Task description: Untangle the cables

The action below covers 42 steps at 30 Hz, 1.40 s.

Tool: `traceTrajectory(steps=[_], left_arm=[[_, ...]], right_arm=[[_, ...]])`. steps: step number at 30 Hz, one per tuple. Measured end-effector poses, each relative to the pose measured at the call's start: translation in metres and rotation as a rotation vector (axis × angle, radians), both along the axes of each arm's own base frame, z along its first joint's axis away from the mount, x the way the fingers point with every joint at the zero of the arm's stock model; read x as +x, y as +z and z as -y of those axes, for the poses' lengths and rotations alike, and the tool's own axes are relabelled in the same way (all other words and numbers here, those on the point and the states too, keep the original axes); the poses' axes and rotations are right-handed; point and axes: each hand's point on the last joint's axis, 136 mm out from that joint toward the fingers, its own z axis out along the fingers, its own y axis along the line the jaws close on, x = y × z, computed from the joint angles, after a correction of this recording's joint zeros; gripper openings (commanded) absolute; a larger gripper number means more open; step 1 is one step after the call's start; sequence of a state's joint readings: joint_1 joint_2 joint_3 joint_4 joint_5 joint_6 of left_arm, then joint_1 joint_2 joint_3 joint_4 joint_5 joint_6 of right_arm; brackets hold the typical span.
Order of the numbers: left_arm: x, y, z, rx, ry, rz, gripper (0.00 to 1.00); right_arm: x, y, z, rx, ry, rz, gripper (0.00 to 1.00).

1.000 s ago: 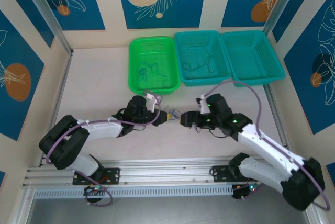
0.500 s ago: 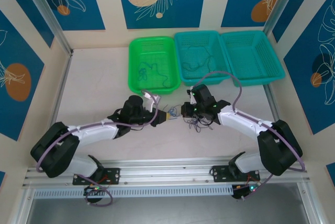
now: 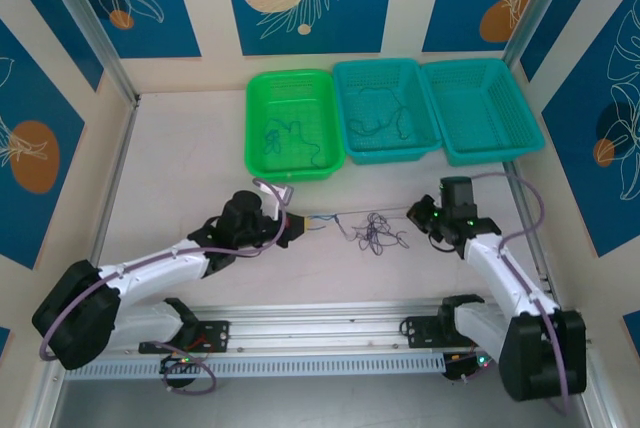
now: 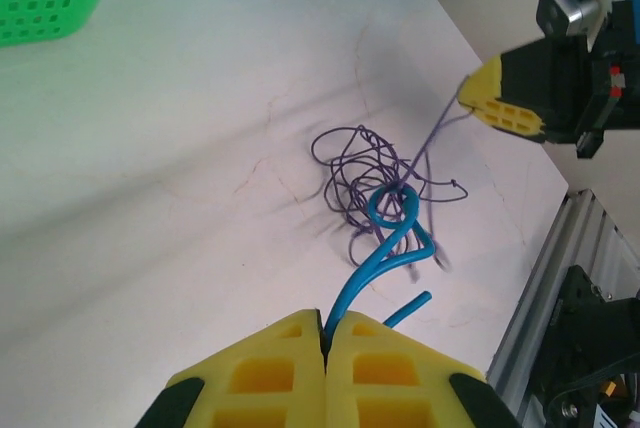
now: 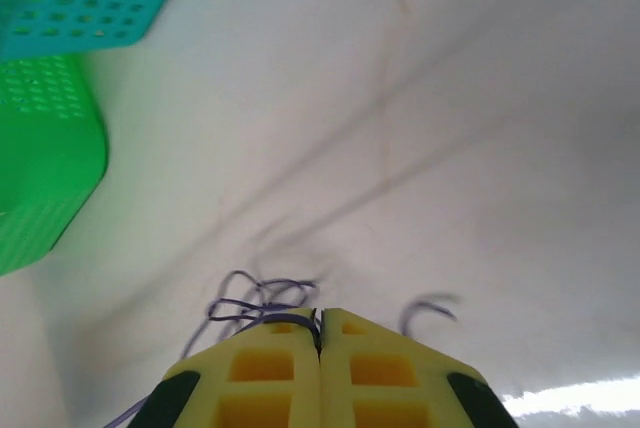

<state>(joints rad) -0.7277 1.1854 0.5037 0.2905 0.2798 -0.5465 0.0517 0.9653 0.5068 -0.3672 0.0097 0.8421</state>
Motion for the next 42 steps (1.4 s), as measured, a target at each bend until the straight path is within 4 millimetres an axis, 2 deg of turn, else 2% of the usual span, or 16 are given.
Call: traceTrajectory(steps=[3,6,10,12,14,17,21,24,28,33,42], left_arm=[[0.000,-0.002,0.000,0.003,0.000,-0.003,0.00],[0.006,-0.012,-0.012,0.036,0.048,-0.022,0.00],[0.010,-0.023,-0.023,0.085,0.099,-0.043,0.00],[0.012,-0.030,-0.030,0.114,0.127,-0.059,0.00],[0.013,-0.033,-0.034,0.121,0.138,-0.068,0.00],[0.008,-0.031,-0.027,0.075,0.086,-0.071,0.07],[0.002,-0.021,-0.009,0.009,-0.009,-0.056,0.29],[0.002,-0.011,-0.003,-0.012,-0.035,-0.036,0.42],[0.010,0.008,0.000,-0.036,-0.026,0.015,0.54],[0.015,0.019,-0.005,-0.045,0.021,0.046,0.72],[0.006,0.015,0.005,-0.065,-0.059,0.021,0.92]], right_arm=[[-0.011,-0.002,0.017,0.048,-0.071,-0.013,0.00],[-0.013,-0.005,0.046,0.005,-0.181,-0.026,0.00],[-0.023,-0.013,0.065,-0.032,-0.256,-0.077,0.00],[-0.025,-0.013,0.082,-0.017,-0.323,-0.081,0.00],[-0.023,-0.009,0.089,0.016,-0.345,-0.060,0.00],[-0.009,0.002,0.062,0.104,-0.203,0.009,0.00],[-0.002,0.019,0.002,0.167,0.070,0.054,0.00],[-0.001,0.046,-0.035,0.177,0.239,0.122,0.00],[0.000,0.092,-0.069,0.181,0.397,0.250,0.00],[-0.006,0.127,-0.101,0.192,0.545,0.348,0.00],[-0.027,0.142,-0.141,0.221,0.735,0.380,0.00]])
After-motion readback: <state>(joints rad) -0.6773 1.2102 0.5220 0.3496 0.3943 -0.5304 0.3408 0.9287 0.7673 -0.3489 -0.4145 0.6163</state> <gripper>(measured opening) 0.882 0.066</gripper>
